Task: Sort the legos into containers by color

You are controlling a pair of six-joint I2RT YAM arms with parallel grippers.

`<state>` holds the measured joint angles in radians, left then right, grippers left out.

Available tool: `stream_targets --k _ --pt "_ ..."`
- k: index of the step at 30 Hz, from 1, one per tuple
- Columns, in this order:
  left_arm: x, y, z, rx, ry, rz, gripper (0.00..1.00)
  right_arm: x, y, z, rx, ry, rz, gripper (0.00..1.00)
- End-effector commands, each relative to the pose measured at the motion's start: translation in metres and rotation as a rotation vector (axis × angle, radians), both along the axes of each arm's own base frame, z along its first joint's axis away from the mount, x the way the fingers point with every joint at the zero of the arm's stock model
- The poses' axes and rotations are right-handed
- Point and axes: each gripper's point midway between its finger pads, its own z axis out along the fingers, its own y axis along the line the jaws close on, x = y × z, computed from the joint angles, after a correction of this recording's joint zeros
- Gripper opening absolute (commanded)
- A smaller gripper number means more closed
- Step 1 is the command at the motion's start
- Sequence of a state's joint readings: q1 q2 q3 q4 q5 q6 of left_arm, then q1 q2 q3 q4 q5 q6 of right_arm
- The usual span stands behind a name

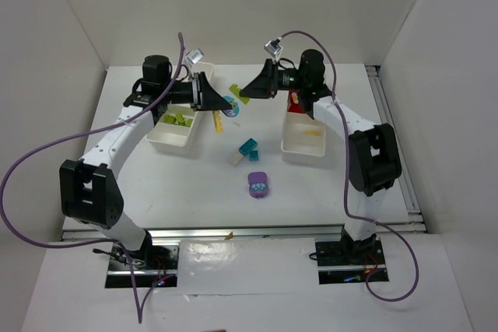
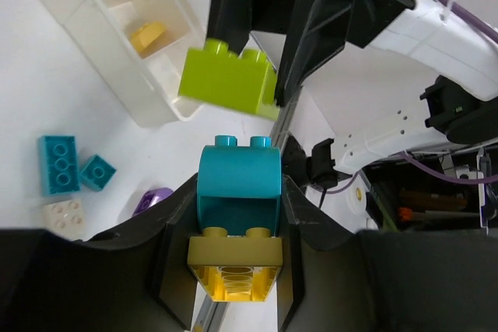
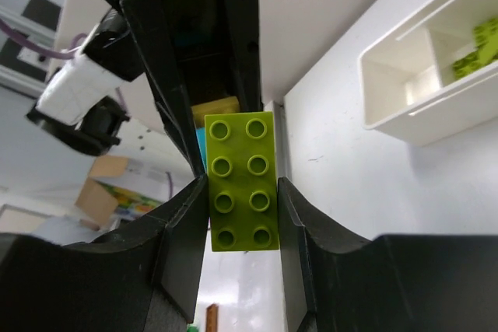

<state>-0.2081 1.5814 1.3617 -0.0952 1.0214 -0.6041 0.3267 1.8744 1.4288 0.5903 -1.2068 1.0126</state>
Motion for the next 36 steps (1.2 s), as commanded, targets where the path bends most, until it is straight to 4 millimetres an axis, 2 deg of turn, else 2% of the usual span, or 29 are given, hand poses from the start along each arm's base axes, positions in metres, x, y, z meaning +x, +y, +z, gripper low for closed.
stream_targets --k 1,4,7,8,9,10,11,12,13,14,16,18,21,25,27,28,30,31,32,36 --pt "-0.003 0.022 0.01 0.007 -0.047 0.018 0.0 0.018 0.002 0.013 -0.04 -0.091 -0.084 0.12" --pt "0.002 0.042 0.008 0.021 -0.056 0.074 0.0 0.033 0.007 0.01 -0.069 -0.087 -0.141 0.12" --pt "0.009 0.068 -0.003 0.06 -0.002 0.173 0.0 0.051 0.014 -0.002 -0.095 -0.065 -0.211 0.12" --pt "0.014 0.086 -0.005 0.079 0.006 0.233 0.0 0.058 0.015 -0.007 -0.114 -0.068 -0.229 0.12" --pt "0.014 0.095 -0.01 0.1 0.055 0.268 0.0 0.062 0.028 -0.017 -0.162 -0.034 -0.241 0.12" --pt "0.014 0.105 -0.013 0.116 0.08 0.31 0.0 0.068 0.033 -0.024 -0.204 -0.075 -0.253 0.12" --pt "0.025 0.127 -0.012 0.16 0.078 0.413 0.0 0.082 0.042 -0.026 -0.233 -0.097 -0.291 0.12" --pt "0.025 0.137 -0.019 0.185 0.104 0.449 0.0 0.085 0.049 -0.032 -0.261 -0.105 -0.294 0.12" --pt "0.023 0.146 -0.02 0.213 0.137 0.496 0.0 0.078 0.061 -0.044 -0.309 -0.076 -0.276 0.12" --pt "0.03 0.167 -0.02 0.271 0.138 0.604 0.0 0.081 0.067 -0.05 -0.334 -0.096 -0.282 0.12" --pt "0.03 0.181 -0.022 0.313 0.17 0.685 0.0 0.087 0.086 -0.062 -0.366 -0.101 -0.295 0.12" --pt "0.028 0.204 -0.019 0.344 0.196 0.818 0.0 0.096 0.098 -0.076 -0.392 -0.116 -0.312 0.12" --pt "0.025 0.228 -0.013 0.387 0.202 0.964 0.0 0.097 0.124 -0.092 -0.405 -0.137 -0.301 0.12" --pt "0.021 0.242 -0.006 0.371 0.213 1.025 0.0 0.093 0.164 -0.094 -0.344 -0.192 -0.256 0.14" --pt "0.02 0.245 -0.004 0.37 0.215 1.036 0.0 0.093 0.175 -0.097 -0.335 -0.202 -0.245 0.15" --pt "0.018 0.243 0.0 0.362 0.205 1.03 0.0 0.1 0.179 -0.103 -0.333 -0.207 -0.255 0.15" --pt "0.018 0.247 0.0 0.361 0.206 1.039 0.0 0.095 0.192 -0.11 -0.325 -0.204 -0.237 0.16" --pt "0.018 0.247 0.0 0.361 0.206 1.039 0.0 0.099 0.194 -0.127 -0.343 -0.19 -0.243 0.18" --pt "0.016 0.246 0.003 0.358 0.197 1.04 0.0 0.099 0.2 -0.127 -0.328 -0.208 -0.248 0.18" --pt "0.016 0.245 0.004 0.347 0.204 1.036 0.0 0.109 0.207 -0.153 -0.327 -0.189 -0.261 0.18"
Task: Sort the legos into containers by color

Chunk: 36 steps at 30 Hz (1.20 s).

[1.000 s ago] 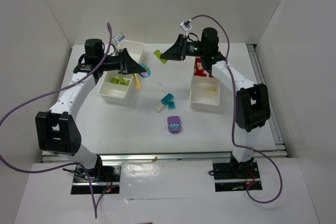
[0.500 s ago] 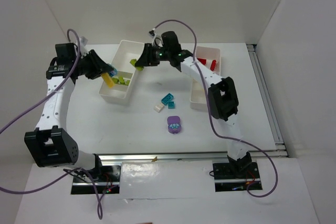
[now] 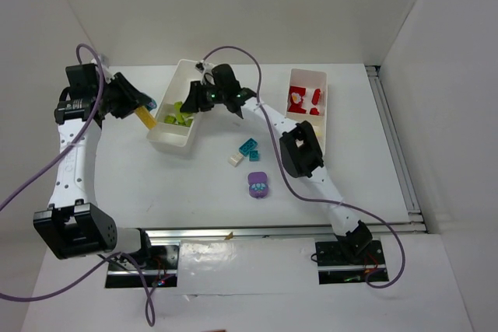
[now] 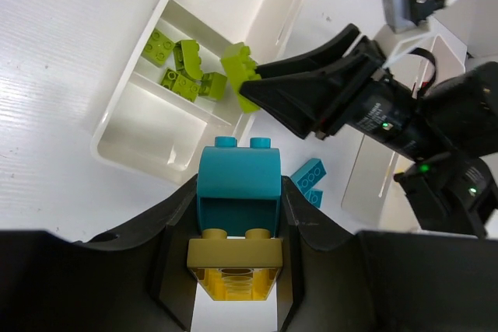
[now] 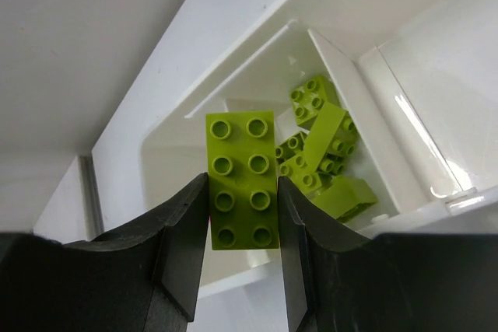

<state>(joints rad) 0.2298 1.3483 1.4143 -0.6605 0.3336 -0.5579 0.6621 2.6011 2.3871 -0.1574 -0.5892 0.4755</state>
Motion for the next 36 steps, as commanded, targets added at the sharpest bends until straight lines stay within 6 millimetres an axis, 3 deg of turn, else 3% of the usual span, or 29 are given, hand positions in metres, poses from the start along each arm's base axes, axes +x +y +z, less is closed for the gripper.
stream_targets --k 1,4,6,7,9,12,13,17,20,21,24,26,27,30,32,34,36 --pt "-0.003 -0.002 0.024 -0.011 -0.059 0.01 0.0 0.015 0.012 0.006 0.051 -0.072 -0.019 0.18" --pt "-0.003 -0.003 0.025 -0.016 -0.06 0.003 0.0 0.016 0.019 0.011 0.076 -0.097 -0.026 0.19" --pt "-0.004 0.0 0.021 -0.01 -0.053 0.007 0.0 0.012 0.024 0.01 0.077 -0.098 -0.017 0.26" --pt "-0.004 0.0 0.021 -0.01 -0.053 0.007 0.0 0.012 0.024 0.01 0.077 -0.098 -0.017 0.32" --pt "-0.004 -0.001 0.021 -0.016 -0.054 0.0 0.0 0.007 0.028 0.009 0.063 -0.097 -0.012 0.52" --pt "-0.005 -0.003 0.022 -0.022 -0.055 -0.009 0.0 0.005 0.027 0.005 0.055 -0.088 -0.012 0.63" --pt "-0.005 -0.003 0.022 -0.022 -0.055 -0.009 0.0 0.006 0.027 0.015 0.069 -0.104 -0.012 0.7" --pt "-0.003 -0.007 0.024 -0.039 -0.059 -0.033 0.0 0.007 0.027 0.037 0.094 -0.139 -0.021 0.71" --pt "-0.003 -0.013 0.028 -0.055 -0.075 -0.061 0.0 0.002 0.023 0.078 0.131 -0.182 -0.022 0.68" --pt "-0.002 -0.015 0.03 -0.061 -0.088 -0.074 0.0 0.001 0.013 0.098 0.141 -0.195 -0.031 0.65" --pt "0.001 -0.031 0.027 -0.089 -0.078 -0.137 0.0 0.001 -0.018 0.132 0.139 -0.23 -0.068 0.62" --pt "0.004 -0.04 0.023 -0.096 -0.082 -0.168 0.0 0.007 -0.044 0.14 0.116 -0.242 -0.099 0.62" --pt "0.006 -0.052 0.03 -0.11 -0.114 -0.22 0.0 0.0 -0.057 0.147 0.108 -0.231 -0.102 0.62" --pt "0.014 -0.083 0.026 -0.188 -0.129 -0.356 0.0 -0.005 -0.092 0.15 0.069 -0.206 -0.1 0.67" --pt "0.024 -0.097 0.014 -0.219 -0.107 -0.397 0.0 -0.018 -0.118 0.151 0.065 -0.176 -0.088 0.69" --pt "0.032 -0.121 0.015 -0.253 -0.128 -0.456 0.0 -0.038 -0.138 0.151 0.063 -0.153 -0.073 0.7" --pt "0.045 -0.135 0.005 -0.292 -0.1 -0.465 0.0 -0.048 -0.15 0.153 0.057 -0.156 -0.073 0.73"
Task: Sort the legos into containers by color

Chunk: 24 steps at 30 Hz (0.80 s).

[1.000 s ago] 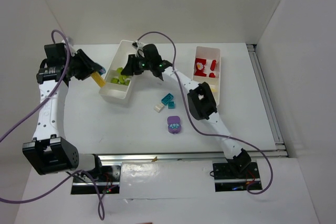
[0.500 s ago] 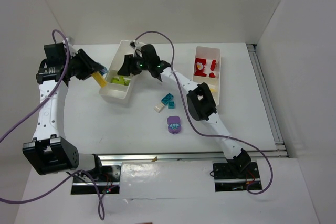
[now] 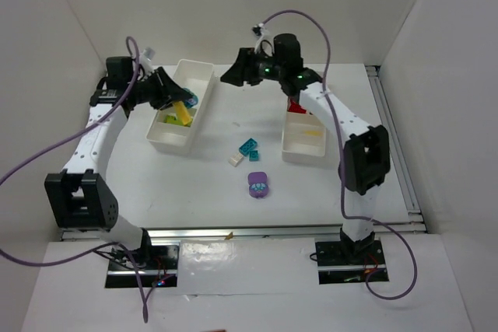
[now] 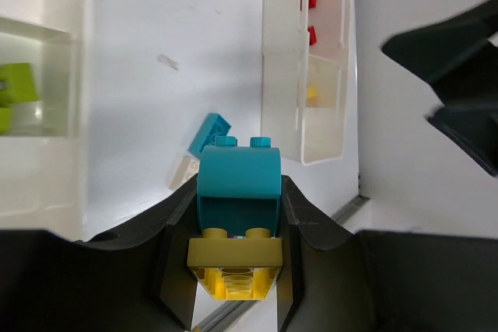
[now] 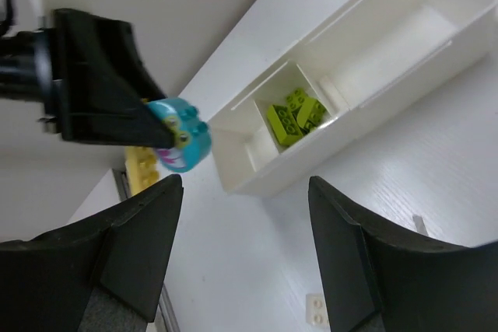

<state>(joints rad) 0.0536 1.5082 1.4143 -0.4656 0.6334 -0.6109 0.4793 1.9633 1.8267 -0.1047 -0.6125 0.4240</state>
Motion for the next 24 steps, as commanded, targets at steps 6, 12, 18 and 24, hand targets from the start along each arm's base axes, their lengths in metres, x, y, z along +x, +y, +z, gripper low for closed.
stream_targets --k 6,12,18,24 --pt "0.044 -0.066 0.008 -0.078 -0.024 -0.077 0.0 -0.059 0.001 -0.004 -0.128 -0.067 0.037 0.73" --pt "0.048 -0.087 0.007 -0.077 -0.003 -0.072 0.0 -0.061 0.022 -0.025 -0.229 -0.084 -0.027 0.75" --pt "0.048 -0.09 0.011 -0.073 -0.013 -0.074 0.0 -0.056 0.03 -0.036 -0.252 -0.076 -0.022 0.76" --pt "0.048 -0.09 0.011 -0.073 -0.013 -0.074 0.0 -0.052 0.034 -0.042 -0.243 -0.059 -0.028 0.47"
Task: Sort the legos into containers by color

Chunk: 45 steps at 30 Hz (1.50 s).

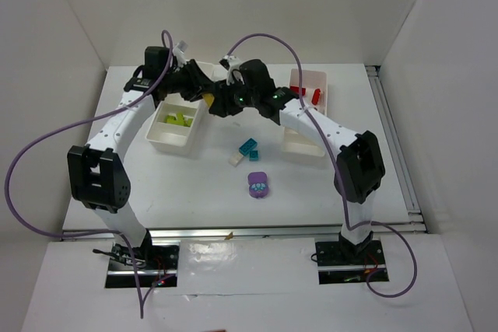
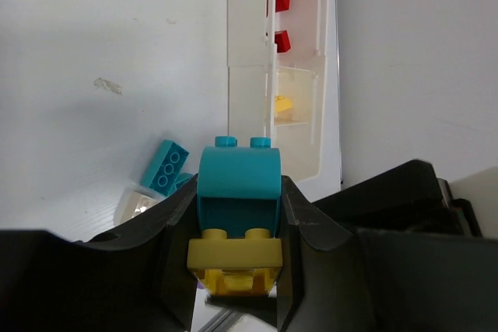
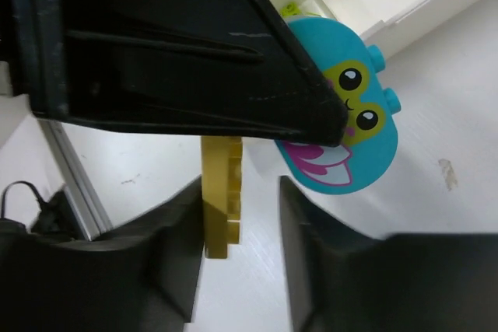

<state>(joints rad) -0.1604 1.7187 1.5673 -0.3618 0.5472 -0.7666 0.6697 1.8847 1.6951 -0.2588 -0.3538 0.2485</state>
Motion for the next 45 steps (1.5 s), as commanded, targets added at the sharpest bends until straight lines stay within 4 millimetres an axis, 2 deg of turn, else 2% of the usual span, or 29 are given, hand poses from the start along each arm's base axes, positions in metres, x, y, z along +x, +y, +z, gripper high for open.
stream_targets --k 1,2,3,4,5,6,8,9,13,17,19,22,24,28,30,33,35,37,39,40,41,42,44,45 --pt "0.007 -0.003 0.022 -0.023 -0.059 0.0 0.0 0.01 0.001 0.016 0.021 -0.039 -0.022 0.42" --pt "0.007 -0.003 0.022 -0.017 -0.065 -0.004 0.0 0.01 0.001 0.016 0.026 -0.031 -0.026 0.34" --pt "0.008 -0.003 0.017 -0.015 -0.056 -0.004 0.0 0.008 0.0 0.016 0.025 -0.029 -0.026 0.09" --pt "0.011 -0.002 0.02 -0.006 -0.072 0.001 0.0 0.003 0.002 0.013 0.032 -0.007 -0.008 0.0" --pt "0.011 -0.002 0.014 -0.002 -0.051 0.001 0.0 -0.001 0.0 0.017 0.037 -0.008 0.001 0.0" --pt "0.012 -0.002 0.018 -0.004 -0.062 0.001 0.0 0.0 -0.003 0.012 0.035 0.003 0.003 0.0" --pt "0.018 -0.003 0.007 0.005 -0.045 -0.003 0.0 -0.015 -0.01 0.009 0.017 0.026 0.031 0.0" --pt "0.021 -0.003 0.008 0.005 -0.048 -0.003 0.0 -0.019 -0.013 0.006 0.002 0.032 0.035 0.0" --pt "0.033 -0.003 0.004 0.016 -0.048 0.013 0.0 -0.036 -0.041 -0.004 -0.049 0.067 0.017 0.0" --pt "0.043 -0.003 -0.004 0.015 -0.036 0.026 0.0 -0.044 -0.069 -0.014 -0.116 0.096 -0.033 0.0" --pt "0.046 -0.005 -0.003 0.002 -0.04 0.021 0.0 -0.041 -0.085 -0.017 -0.137 0.101 -0.066 0.0" --pt "0.048 -0.012 -0.007 -0.008 -0.03 0.008 0.0 -0.041 -0.094 -0.024 -0.148 0.12 -0.083 0.0" --pt "0.051 -0.018 -0.017 -0.005 -0.013 -0.002 0.0 -0.043 -0.094 -0.032 -0.161 0.146 -0.075 0.0" --pt "0.055 -0.024 -0.022 -0.006 -0.018 -0.012 0.0 -0.051 -0.093 -0.047 -0.188 0.189 -0.021 0.0" --pt "0.059 -0.026 -0.037 -0.001 0.0 -0.025 0.0 -0.058 -0.089 -0.056 -0.198 0.217 0.002 0.0" --pt "0.058 -0.031 -0.049 -0.008 0.006 -0.074 0.0 -0.062 -0.09 -0.066 -0.208 0.243 0.01 0.0" --pt "0.058 -0.037 -0.057 0.003 -0.001 -0.104 0.0 -0.059 -0.086 -0.068 -0.197 0.237 0.018 0.0" --pt "0.055 -0.041 -0.082 0.028 0.035 -0.115 0.0 -0.056 -0.083 -0.078 -0.201 0.256 0.014 0.0" --pt "0.056 -0.041 -0.089 0.055 0.028 -0.103 0.0 -0.049 -0.082 -0.092 -0.197 0.286 0.003 0.0" --pt "0.054 -0.043 -0.103 0.078 0.045 -0.107 0.0 -0.045 -0.078 -0.095 -0.188 0.284 -0.002 0.0" --pt "0.058 -0.039 -0.105 0.1 0.042 -0.079 0.02 -0.04 -0.079 -0.1 -0.182 0.303 -0.021 0.0" --pt "0.054 -0.043 -0.115 0.109 0.055 -0.093 0.11 -0.04 -0.076 -0.105 -0.174 0.318 -0.015 0.0" --pt "0.054 -0.041 -0.126 0.119 0.077 -0.087 0.2 -0.031 -0.073 -0.114 -0.155 0.33 -0.021 0.0" --pt "0.052 -0.041 -0.14 0.126 0.11 -0.089 0.22 -0.032 -0.071 -0.115 -0.14 0.338 -0.021 0.0"
